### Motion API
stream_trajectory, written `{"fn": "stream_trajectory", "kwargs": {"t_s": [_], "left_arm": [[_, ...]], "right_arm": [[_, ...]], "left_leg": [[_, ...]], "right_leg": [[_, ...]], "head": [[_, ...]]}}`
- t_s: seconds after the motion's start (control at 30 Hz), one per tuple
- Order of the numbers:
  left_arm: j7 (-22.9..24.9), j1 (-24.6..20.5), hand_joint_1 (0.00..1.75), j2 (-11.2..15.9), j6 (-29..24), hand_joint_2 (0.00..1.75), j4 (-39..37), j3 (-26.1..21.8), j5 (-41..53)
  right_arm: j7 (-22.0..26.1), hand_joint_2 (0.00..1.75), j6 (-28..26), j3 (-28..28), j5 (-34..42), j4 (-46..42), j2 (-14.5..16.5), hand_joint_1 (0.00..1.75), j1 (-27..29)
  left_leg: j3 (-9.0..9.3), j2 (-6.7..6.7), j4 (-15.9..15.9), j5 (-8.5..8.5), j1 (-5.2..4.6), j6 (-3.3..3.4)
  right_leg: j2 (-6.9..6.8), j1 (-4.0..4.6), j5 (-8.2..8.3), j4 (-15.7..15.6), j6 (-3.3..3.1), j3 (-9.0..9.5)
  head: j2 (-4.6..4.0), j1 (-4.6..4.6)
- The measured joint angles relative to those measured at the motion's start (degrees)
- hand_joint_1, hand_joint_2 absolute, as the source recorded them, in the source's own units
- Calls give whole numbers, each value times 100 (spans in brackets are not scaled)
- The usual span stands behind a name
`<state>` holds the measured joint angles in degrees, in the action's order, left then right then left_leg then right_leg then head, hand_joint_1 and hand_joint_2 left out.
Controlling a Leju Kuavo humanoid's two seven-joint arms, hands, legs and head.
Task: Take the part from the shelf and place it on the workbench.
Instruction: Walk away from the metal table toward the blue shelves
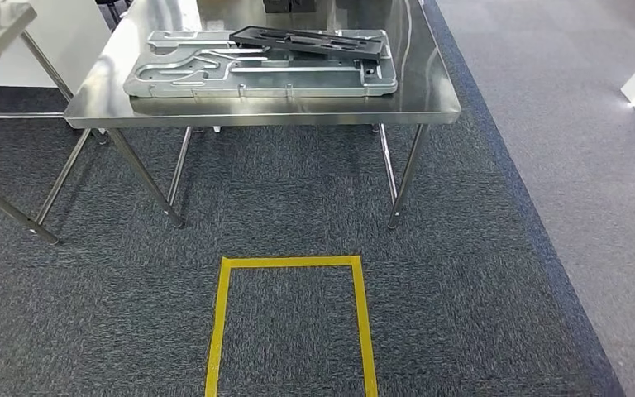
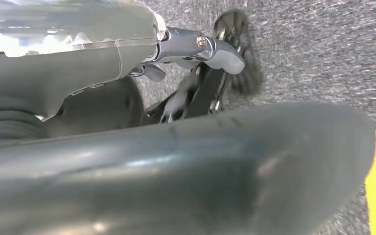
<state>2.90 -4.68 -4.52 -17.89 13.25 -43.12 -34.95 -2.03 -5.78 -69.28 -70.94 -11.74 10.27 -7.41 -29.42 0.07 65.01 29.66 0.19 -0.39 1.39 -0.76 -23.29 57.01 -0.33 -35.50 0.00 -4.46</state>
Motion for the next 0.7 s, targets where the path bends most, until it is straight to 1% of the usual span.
{"fn": "stream_trajectory", "kwargs": {"t_s": [0.03,0.07,0.1,0.13,0.17,0.2,0.23,0.27,0.3,0.33,0.37,0.4,0.43,0.47,0.5,0.53,0.57,0.6,0.63,0.67,0.7], "left_arm": [[13,-17,0,0,5,0,1,0,0],[23,-31,0,-1,12,0,1,0,0],[30,-40,0,-3,18,0,2,0,0],[37,-36,0,-7,21,0,0,0,0],[42,-32,0,-10,25,0,-2,0,0],[46,-27,0,-11,25,0,-3,0,0],[49,-21,0,-11,25,0,-4,0,0],[51,-15,0,-9,25,0,-3,0,0],[51,-5,0,-6,25,0,-3,0,0],[51,5,0,-5,25,0,-3,0,0],[52,12,0,-5,25,0,-3,0,0],[52,16,0,-7,26,0,-3,0,0],[53,17,0,-8,26,0,-3,0,0],[53,16,0,-9,27,0,-3,0,0],[53,14,0,-10,29,0,-3,0,0],[53,14,0,-11,32,0,-3,0,0],[53,14,0,-13,36,0,-3,0,0],[53,15,0,-14,39,0,-3,0,0],[53,17,0,-14,42,0,-3,0,0],[53,20,0,-11,42,0,-3,0,0],[52,22,0,-9,42,0,-3,0,0]], "right_arm": [[-1,0,-24,4,-35,0,1,0,5],[-5,0,-43,7,-61,0,0,0,10],[-17,0,-59,9,-79,0,0,0,19],[-34,0,-76,10,-92,0,-1,0,31],[-53,0,-94,10,-100,0,-2,0,39],[-71,0,-107,11,-104,0,-2,0,45],[-81,0,-113,12,-104,0,-3,0,52],[-87,0,-115,12,-105,0,-3,0,55],[-90,0,-115,13,-106,0,-3,0,59],[-90,0,-115,13,-106,0,-4,0,64],[-89,0,-115,13,-106,0,-4,0,65],[-89,0,-115,13,-107,0,-4,0,64],[-88,0,-115,13,-107,0,-4,0,63],[-88,0,-115,13,-107,0,-4,0,60],[-87,0,-116,14,-108,-1,-7,0,55],[-86,0,-116,15,-109,-1,-9,0,48],[-85,0,-117,17,-110,-1,-11,0,41],[-84,0,-118,18,-112,-1,-14,0,35],[-84,0,-117,19,-112,0,-13,0,35],[-86,0,-115,19,-113,4,-9,0,37],[-89,0,-111,19,-118,7,-7,0,39]], "left_leg": [[324,-23,-461,78,-8,30],[556,-42,-815,175,-22,62],[664,-52,-1014,237,-40,94],[637,-45,-1066,224,-41,131],[575,-24,-1055,156,-41,172],[500,0,-1055,80,-37,222],[411,25,-1062,-5,-32,264],[313,46,-1059,-86,-40,298],[209,59,-1054,-164,-54,319],[105,73,-1042,-241,-69,324],[-6,90,-1023,-315,-83,324],[-121,106,-993,-383,-97,321],[-238,119,-955,-446,-108,316],[-351,127,-913,-504,-118,310],[-444,129,-871,-555,-131,299],[-511,130,-832,-600,-144,284],[-557,134,-804,-650,-152,263],[-586,141,-792,-705,-152,236],[-605,148,-796,-768,-147,207],[-627,146,-799,-804,-136,176],[-663,122,-763,-740,-125,141]], "right_leg": [[16,8,61,25,31,-57],[30,11,125,36,69,-93],[39,13,190,29,113,-114],[44,9,259,14,155,-135],[42,-3,249,20,187,-168],[21,-10,116,101,210,-219],[-11,-17,-141,289,227,-288],[-52,-26,-492,599,238,-368],[-83,-28,-814,982,252,-444],[-97,-31,-1008,1359,266,-495],[-101,-32,-1040,1646,274,-499],[-103,-29,-920,1768,269,-425],[-105,-20,-732,1698,251,-254],[-108,-6,-582,1433,215,22],[-116,18,-549,1014,170,391],[-129,38,-629,526,124,764],[-137,57,-747,130,89,1037],[-144,75,-839,-129,60,1195],[-146,77,-853,-252,34,1224],[-152,68,-799,-265,6,1178],[-160,55,-726,-278,-33,1122]], "head": [[0,0],[0,0],[0,0],[0,1],[0,1],[0,1],[0,2],[0,2],[0,2],[0,2],[0,2],[0,1],[0,1],[0,0],[0,0],[0,0],[0,0],[0,0],[0,0],[0,1],[0,2]]}}
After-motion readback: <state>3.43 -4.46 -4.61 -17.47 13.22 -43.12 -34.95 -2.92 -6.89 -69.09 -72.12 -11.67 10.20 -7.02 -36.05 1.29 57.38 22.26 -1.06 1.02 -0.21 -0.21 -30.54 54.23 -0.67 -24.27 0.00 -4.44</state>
